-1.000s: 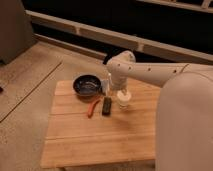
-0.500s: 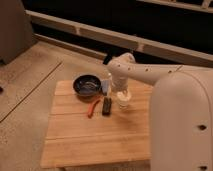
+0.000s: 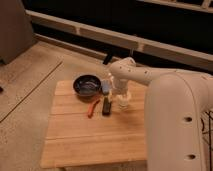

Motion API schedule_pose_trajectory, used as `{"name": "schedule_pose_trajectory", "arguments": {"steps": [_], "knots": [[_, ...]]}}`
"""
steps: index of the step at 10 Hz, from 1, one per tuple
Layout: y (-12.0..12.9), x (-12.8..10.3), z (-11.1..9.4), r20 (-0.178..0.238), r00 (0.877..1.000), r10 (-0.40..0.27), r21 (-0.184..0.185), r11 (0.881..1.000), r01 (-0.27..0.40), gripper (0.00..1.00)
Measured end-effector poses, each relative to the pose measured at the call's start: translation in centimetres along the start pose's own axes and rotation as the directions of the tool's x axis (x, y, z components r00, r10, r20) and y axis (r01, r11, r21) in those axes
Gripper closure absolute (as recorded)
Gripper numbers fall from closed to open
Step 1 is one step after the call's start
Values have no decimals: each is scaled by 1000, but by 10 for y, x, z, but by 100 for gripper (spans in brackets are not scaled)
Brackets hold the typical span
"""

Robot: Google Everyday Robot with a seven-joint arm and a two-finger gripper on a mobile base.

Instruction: Place the ceramic cup in the ceramic bowl

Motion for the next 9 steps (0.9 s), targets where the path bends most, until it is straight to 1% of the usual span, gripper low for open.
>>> {"name": "schedule_pose_trajectory", "arguments": {"steps": [1, 2, 3, 5, 6, 7, 8, 9], "knots": [[-3, 0, -2, 2, 1000, 11, -7, 1000, -11, 80], [-8, -2, -8, 14, 1000, 20, -8, 1000, -20, 90], [-13, -6, -23, 43, 998, 41, -11, 999, -41, 99], [-20, -10, -51, 94, 994, 62, -4, 998, -62, 100], [-21, -14, -73, 135, 990, 52, 9, 999, -54, 100], [-16, -19, -95, 175, 984, 27, 22, 999, -31, 100], [1, -27, -123, 225, 974, -26, 36, 999, 18, 100], [20, -33, -145, 265, 960, -87, 52, 996, 76, 100]]}}
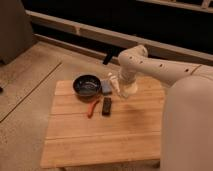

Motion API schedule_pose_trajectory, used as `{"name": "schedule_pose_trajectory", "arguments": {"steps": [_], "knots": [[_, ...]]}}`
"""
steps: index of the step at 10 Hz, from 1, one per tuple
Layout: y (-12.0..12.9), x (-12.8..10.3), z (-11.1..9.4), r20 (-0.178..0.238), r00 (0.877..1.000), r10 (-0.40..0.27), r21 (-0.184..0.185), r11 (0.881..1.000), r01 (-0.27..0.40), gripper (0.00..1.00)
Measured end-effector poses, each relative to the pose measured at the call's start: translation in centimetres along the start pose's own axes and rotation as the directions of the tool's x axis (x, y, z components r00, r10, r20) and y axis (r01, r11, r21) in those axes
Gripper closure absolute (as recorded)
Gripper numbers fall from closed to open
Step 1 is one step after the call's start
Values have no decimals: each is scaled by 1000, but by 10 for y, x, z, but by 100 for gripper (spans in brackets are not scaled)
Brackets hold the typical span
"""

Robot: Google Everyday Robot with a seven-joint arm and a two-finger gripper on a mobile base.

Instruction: Place the ceramic cup in the ceramic bowl

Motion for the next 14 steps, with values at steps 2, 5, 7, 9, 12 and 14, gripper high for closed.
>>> {"name": "schedule_pose_trajectory", "arguments": {"steps": [2, 5, 7, 9, 12, 14], "knots": [[55, -24, -30, 69, 985, -159, 1, 987, 160, 100], [130, -45, -42, 110, 927, -359, 9, 933, 360, 100], [165, -60, -30, 120, 893, -433, -9, 899, 438, 100], [177, -69, -11, 114, 875, -470, -28, 879, 476, 100], [186, -77, 25, 83, 857, -508, -70, 855, 514, 100], [194, -75, 52, 47, 850, -524, -109, 844, 526, 100]]}}
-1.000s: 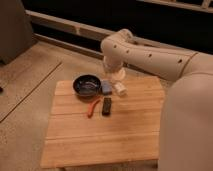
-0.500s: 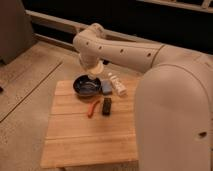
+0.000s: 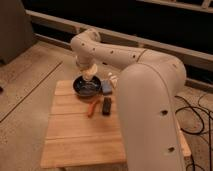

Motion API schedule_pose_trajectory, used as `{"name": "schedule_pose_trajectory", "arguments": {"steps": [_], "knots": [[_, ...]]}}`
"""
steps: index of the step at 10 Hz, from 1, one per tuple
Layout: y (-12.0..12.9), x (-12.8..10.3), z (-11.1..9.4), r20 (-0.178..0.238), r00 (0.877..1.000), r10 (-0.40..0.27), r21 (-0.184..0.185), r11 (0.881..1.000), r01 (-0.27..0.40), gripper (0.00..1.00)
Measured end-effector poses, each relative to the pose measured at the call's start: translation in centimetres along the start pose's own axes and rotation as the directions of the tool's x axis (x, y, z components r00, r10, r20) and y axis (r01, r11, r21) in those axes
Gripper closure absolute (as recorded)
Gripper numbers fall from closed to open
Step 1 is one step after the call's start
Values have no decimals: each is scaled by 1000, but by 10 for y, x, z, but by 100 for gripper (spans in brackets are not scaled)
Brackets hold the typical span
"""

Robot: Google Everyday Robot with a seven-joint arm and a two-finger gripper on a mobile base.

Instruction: Place the ceramic cup in the ceramic bowl

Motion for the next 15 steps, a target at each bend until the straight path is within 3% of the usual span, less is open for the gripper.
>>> {"name": "schedule_pose_trajectory", "arguments": {"steps": [2, 5, 9, 11, 15], "knots": [[8, 2, 29, -47, 999, -18, -32, 999, 16, 100], [6, 17, 73, -143, 989, -35, -40, 999, 30, 100], [-18, 16, 94, -176, 984, -24, -13, 1000, 22, 100], [-19, 19, 99, -191, 981, -26, -18, 1000, 23, 99], [-19, 19, 99, -191, 981, -26, -18, 1000, 23, 69]]}}
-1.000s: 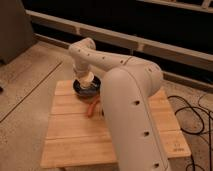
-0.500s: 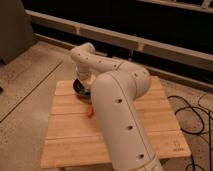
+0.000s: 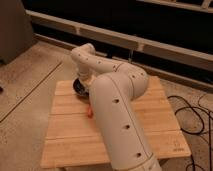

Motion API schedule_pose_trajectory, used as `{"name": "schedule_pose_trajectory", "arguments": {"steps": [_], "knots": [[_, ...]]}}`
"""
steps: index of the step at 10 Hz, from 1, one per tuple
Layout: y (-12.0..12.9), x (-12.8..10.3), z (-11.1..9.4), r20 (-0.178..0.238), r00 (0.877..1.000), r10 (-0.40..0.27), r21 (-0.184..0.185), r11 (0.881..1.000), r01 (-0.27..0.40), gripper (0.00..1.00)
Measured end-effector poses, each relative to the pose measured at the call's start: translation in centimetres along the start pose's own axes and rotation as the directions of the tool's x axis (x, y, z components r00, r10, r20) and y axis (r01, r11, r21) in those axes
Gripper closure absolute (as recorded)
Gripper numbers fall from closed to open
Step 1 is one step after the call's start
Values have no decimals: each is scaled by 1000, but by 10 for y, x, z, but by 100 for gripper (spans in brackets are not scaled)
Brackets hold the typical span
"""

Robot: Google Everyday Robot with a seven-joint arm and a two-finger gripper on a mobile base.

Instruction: Place the ceramic cup in the ceramic bowl

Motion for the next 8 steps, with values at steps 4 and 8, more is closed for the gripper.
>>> {"name": "schedule_pose_trajectory", "arguments": {"steps": [4, 8], "knots": [[0, 0, 0, 1, 1000, 0, 0, 1000, 0, 27], [0, 0, 0, 1, 1000, -1, 0, 1000, 1, 20]]}}
